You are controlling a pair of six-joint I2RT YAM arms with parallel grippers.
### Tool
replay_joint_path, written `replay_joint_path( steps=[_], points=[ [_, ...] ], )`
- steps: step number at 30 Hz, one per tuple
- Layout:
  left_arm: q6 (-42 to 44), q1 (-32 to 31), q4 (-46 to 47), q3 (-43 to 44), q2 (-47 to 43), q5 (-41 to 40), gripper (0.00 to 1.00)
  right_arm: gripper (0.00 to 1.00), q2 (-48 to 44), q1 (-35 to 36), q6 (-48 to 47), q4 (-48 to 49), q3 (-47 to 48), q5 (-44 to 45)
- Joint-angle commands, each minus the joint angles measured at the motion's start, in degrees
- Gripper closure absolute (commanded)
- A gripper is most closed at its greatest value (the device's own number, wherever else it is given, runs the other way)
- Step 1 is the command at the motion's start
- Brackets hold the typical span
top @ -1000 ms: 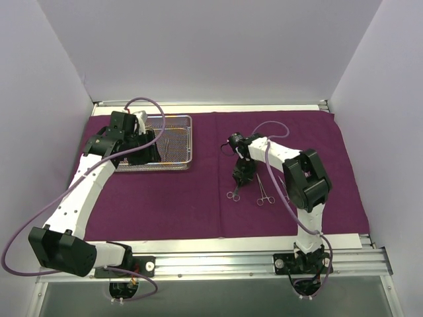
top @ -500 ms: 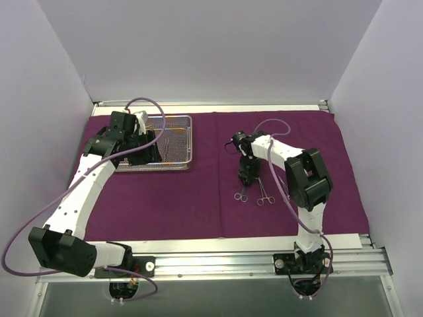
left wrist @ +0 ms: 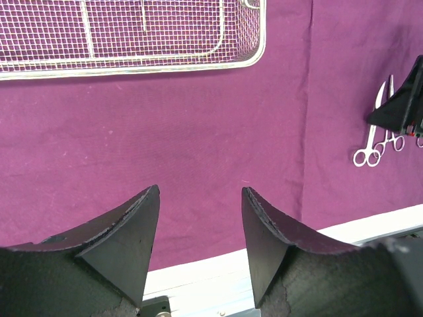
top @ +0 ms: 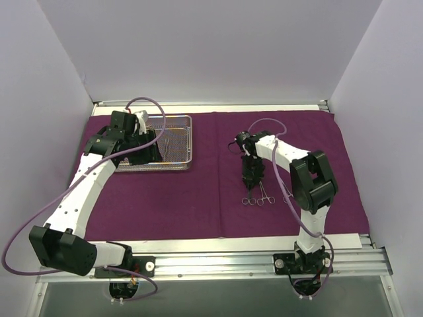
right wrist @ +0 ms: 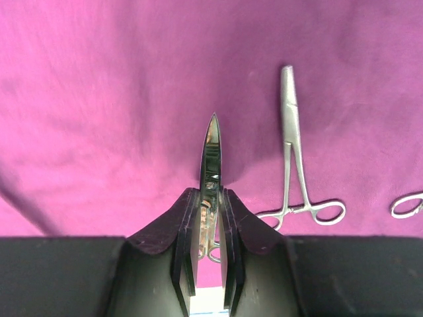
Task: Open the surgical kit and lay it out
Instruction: Place the medical item in the surgical kit.
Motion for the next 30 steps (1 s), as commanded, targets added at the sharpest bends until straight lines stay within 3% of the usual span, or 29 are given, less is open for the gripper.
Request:
replay_joint_path(
  steps=[1,12,14,18,21,25,27,30],
  points=[
    [-0.10,0.46,2.32,-0.08,0.06,1.04,0.39,1.00,-2.81,0.24,-6.98,-1.28,-1.97,-3.31],
    [0.25,1.07,2.40,-0.08,1.11,2.44,0.36,0.99,1.05,1.03,-7.96,1.36,-1.27,-4.99],
    [0.78,1.43,2.23,0.45,1.47,2.53,0.32,0.94,1.67,1.03,-7.87,1.27,-0.92,-5.16],
    [1.74,2.39,2.58,1.50,2.34,2.09,0.22,0.72,1.32,1.03,-7.87,0.04,-0.22,-4.99],
    [3.32,3.36,3.19,3.42,4.27,2.18,0.20,0.57,0.62,1.03,-7.69,-2.23,3.36,-3.68],
    [8.59,4.06,5.73,7.91,9.28,3.67,0.20,0.48,-0.35,1.12,-7.78,-6.02,12.92,-2.35],
    [11.49,4.06,7.06,9.75,13.92,3.94,0.22,0.46,-0.26,1.21,-8.04,-7.78,16.90,-1.82],
    [13.87,4.15,8.55,14.41,21.99,3.24,0.39,0.46,0.79,1.21,-9.18,-9.71,23.32,-1.65]
  ],
)
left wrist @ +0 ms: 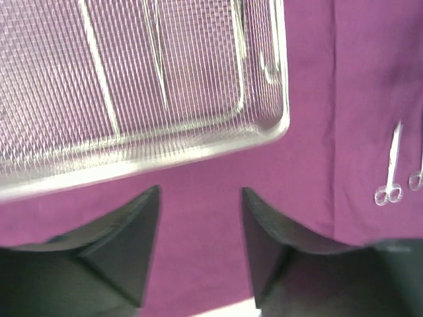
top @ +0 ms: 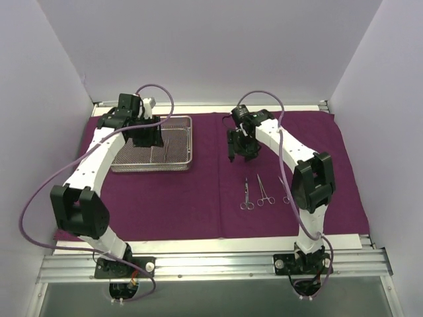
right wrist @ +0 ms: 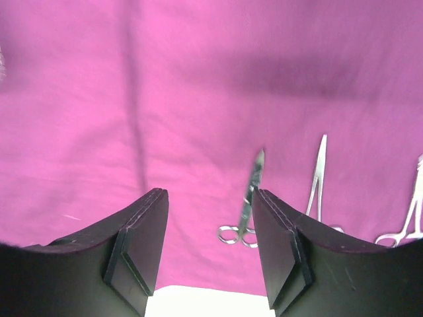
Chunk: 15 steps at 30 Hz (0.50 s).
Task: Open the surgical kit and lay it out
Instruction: Place the medical item in the surgical kit, then pick up the medical item from the container.
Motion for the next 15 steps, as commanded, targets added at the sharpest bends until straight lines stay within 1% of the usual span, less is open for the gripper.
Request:
replay_joint_path(
  steps=[1,2,3,4,5,6,8,9,11,13,15],
  points=[
    [5.22,0.39,4.75,7.85,8.80,0.46,0.43,0.46,-0.39,0.40,-1.75,-6.79,6.37,3.18],
    [5.22,0.39,4.49,9.53,11.17,0.19,0.49,0.46,-0.56,0.40,-1.93,-6.97,7.69,3.02],
    [5.31,0.22,3.79,11.64,15.89,0.02,0.51,0.46,-1.08,0.40,-2.02,-6.18,7.62,2.41],
    [5.22,-0.04,1.87,16.18,17.94,-1.64,0.53,0.46,-2.22,0.31,-1.67,-5.74,7.18,1.44],
    [5.05,-0.13,1.42,18.06,20.05,-2.52,0.53,0.46,-2.84,0.22,-1.32,-5.04,5.70,0.82],
    [5.05,-0.40,1.07,19.73,23.73,-3.32,0.53,0.46,-3.54,0.22,-1.06,-4.34,4.46,0.12],
    [4.35,-0.49,-0.43,24.46,27.09,-5.16,0.51,0.46,-6.09,0.14,-0.26,-1.71,1.48,-1.72],
    [3.82,-0.49,-0.69,25.45,29.97,-5.69,0.51,0.46,-6.71,0.05,-0.09,-1.00,-1.41,-2.17],
    [2.16,-0.57,-0.96,26.86,32.19,-8.49,0.48,0.46,-7.50,-0.22,0.00,-0.20,-3.10,-2.52],
    [1.36,-0.49,-0.09,27.30,34.74,-8.77,0.46,0.46,-7.50,-0.48,0.00,-0.72,-3.90,-2.00],
    [0.13,-0.57,0.09,27.31,36.24,-10.70,0.45,0.46,-7.85,-1.18,-0.26,-1.25,-3.73,-1.47]
  ],
)
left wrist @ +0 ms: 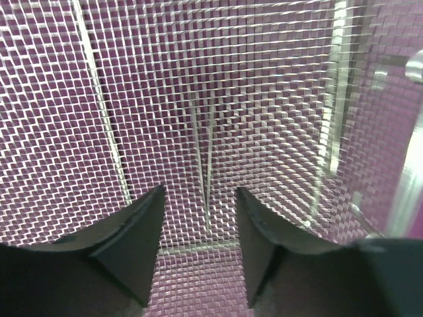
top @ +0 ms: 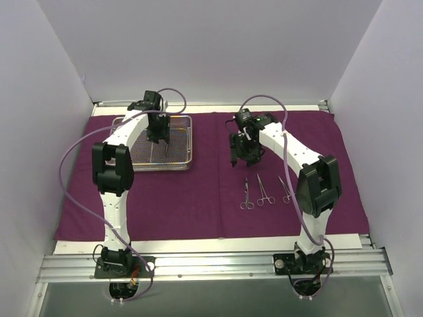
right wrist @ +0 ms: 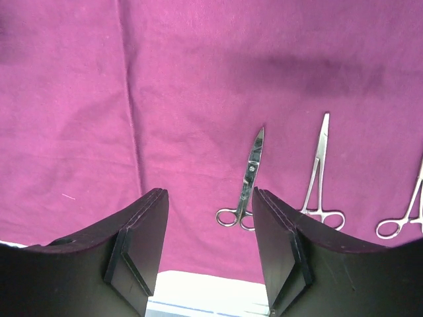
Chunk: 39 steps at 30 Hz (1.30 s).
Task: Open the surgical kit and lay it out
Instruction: Pick up the medical item from the container, then place the medical item in the surgical kit.
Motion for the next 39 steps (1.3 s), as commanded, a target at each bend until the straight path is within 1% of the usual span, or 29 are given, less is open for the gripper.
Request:
replay_joint_path(
  steps=[1,6,8,13,14,15,16,17,18,20,21,23,24,25,26,27,28,29,30,31,32,33,34,35,37,38,39],
  points=[
    [-2.28,-0.25,-1.02,3.02,2.25,-3.86,0.43,0.46,-4.05,-1.07,0.20,-1.45,-0.27,0.15],
    [-4.39,-0.25,-2.34,1.97,5.42,-3.87,0.43,0.46,-4.32,-3.45,0.90,-1.19,-0.62,-0.99],
    [-4.65,-0.34,-1.38,1.00,5.95,-3.52,0.45,0.46,-4.41,-3.45,0.99,-1.19,-0.36,-0.99],
    [-4.92,-0.34,-1.28,1.79,8.23,-0.98,0.53,0.46,-3.70,-3.36,0.90,-1.89,1.31,-0.99],
    [-5.01,-0.25,-1.55,2.40,8.59,-0.53,0.57,0.47,-3.62,-3.36,0.81,-1.89,1.75,-0.99],
    [-5.18,-0.07,-2.16,2.84,8.85,-0.44,0.77,0.47,-3.62,-3.36,0.81,-1.98,2.45,-0.99],
    [-5.36,0.36,-2.34,2.85,8.42,0.08,0.88,0.47,-3.44,-3.36,0.73,-1.89,2.89,-1.51],
    [-5.53,0.63,-2.16,2.85,7.72,2.00,0.94,0.48,-3.27,-3.27,-0.15,-1.63,3.50,-2.04],
    [-5.53,0.89,-1.90,2.41,5.10,2.98,0.98,0.49,-3.35,-3.27,-0.76,-1.37,4.73,-3.70],
    [-5.80,1.16,-1.64,2.14,1.58,5.26,0.98,0.50,-3.44,-3.45,-3.30,0.64,5.88,-7.39],
    [-5.89,1.25,-1.46,1.27,-2.53,6.84,0.98,0.51,-3.53,-3.54,-3.93,1.61,6.23,-11.67],
    [-6.58,1.51,-0.41,-0.22,-6.94,10.88,0.98,0.55,-4.14,-4.15,-4.46,5.73,5.53,-16.52],
    [-7.29,1.60,0.03,-2.23,-11.23,15.60,0.98,0.55,-4.58,-4.33,-3.77,7.67,4.75,-22.20],
    [-8.08,1.60,0.90,-3.56,-13.27,17.91,0.98,0.55,-5.10,-4.59,-3.15,10.13,2.74,-25.48],
    [-10.35,1.60,2.13,-5.31,-15.56,25.50,0.98,0.55,-5.37,-4.33,-1.58,14.85,1.85,-28.73],
    [-11.76,1.51,5.01,-7.76,-20.10,30.19,0.98,0.55,-5.46,-4.07,-0.52,17.51,0.79,-32.33],
    [-13.60,1.51,11.66,-13.44,-22.24,34.93,0.98,0.55,-5.55,-3.89,0.62,20.49,-0.17,-39.24],
    [-19.19,1.34,15.46,-16.72,-24.52,39.16,0.98,0.55,-5.72,-3.28,2.03,25.74,-2.01,-41.92],
    [-22.81,1.16,20.72,-20.50,-28.98,45.46,0.98,0.55,-5.99,-2.75,4.74,28.49,-3.07,-43.86],
    [-25.89,0.72,30.35,-27.15,-30.94,47.53,0.98,0.54,-6.86,-2.31,6.25,31.56,-3.95,-46.93],
    [-31.06,0.20,33.49,-29.91,-32.79,48.77,0.98,0.53,-7.39,-1.87,7.65,36.73,-5.79,-47.83],
    [-34.16,-0.59,37.26,-32.63,-36.02,49.65,0.98,0.53,-7.83,-1.26,9.23,39.48,-6.76,-48.88],
    [-37.15,-0.95,46.35,-35.62,-37.62,50.53,0.98,0.53,-8.88,-0.90,13.08,42.72,-7.82,-49.94],
    [-44.05,-1.30,52.18,-41.57,-39.29,50.80,0.98,0.53,-9.32,-0.73,14.94,48.67,-9.74,-50.64],
    [-48.85,-1.74,62.04,-45.83,-42.55,50.54,0.98,0.56,-10.73,-0.37,20.46,54.33,-11.77,-51.70],
    [-51.04,-1.92,63.04,-47.93,-43.17,50.36,0.98,0.58,-11.08,-0.37,21.80,58.80,-12.57,-52.49],
    [-51.58,-2.27,64.10,-48.48,-43.87,50.36,0.98,0.59,-11.52,-0.37,23.04,60.58,-14.05,-52.50]
  ],
)
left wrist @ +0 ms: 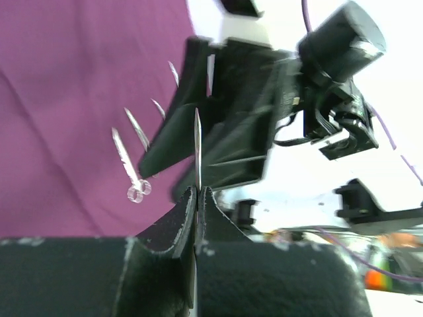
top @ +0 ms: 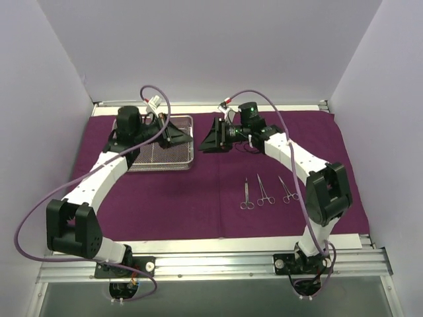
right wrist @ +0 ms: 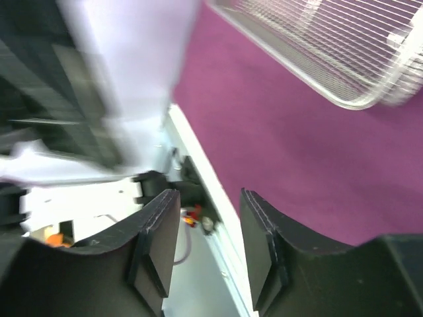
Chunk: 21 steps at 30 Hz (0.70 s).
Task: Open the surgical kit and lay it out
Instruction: Place the medical item in the surgical kit.
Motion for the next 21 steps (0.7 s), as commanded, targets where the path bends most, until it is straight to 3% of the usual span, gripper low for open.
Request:
replay_joint_path(
  steps=[1,3,12,21],
  points=[
    [-12.31,-1.02,18.09,-4.02,-1.00,3.98,0.98,0.59,-5.99,0.19,9.54,18.03,-2.53,-6.35],
    [-13.02,-1.90,18.54,-4.46,-1.43,3.72,0.98,0.63,-6.70,0.46,13.05,23.40,-3.93,-7.23],
    [-16.18,-4.37,22.84,-5.78,-2.23,1.96,0.98,0.66,-10.13,0.55,14.91,25.70,-7.72,-8.99],
    [-18.64,-4.81,25.58,-6.31,-1.79,1.52,0.98,0.79,-10.48,0.81,15.96,27.20,-9.56,-11.54]
  ],
)
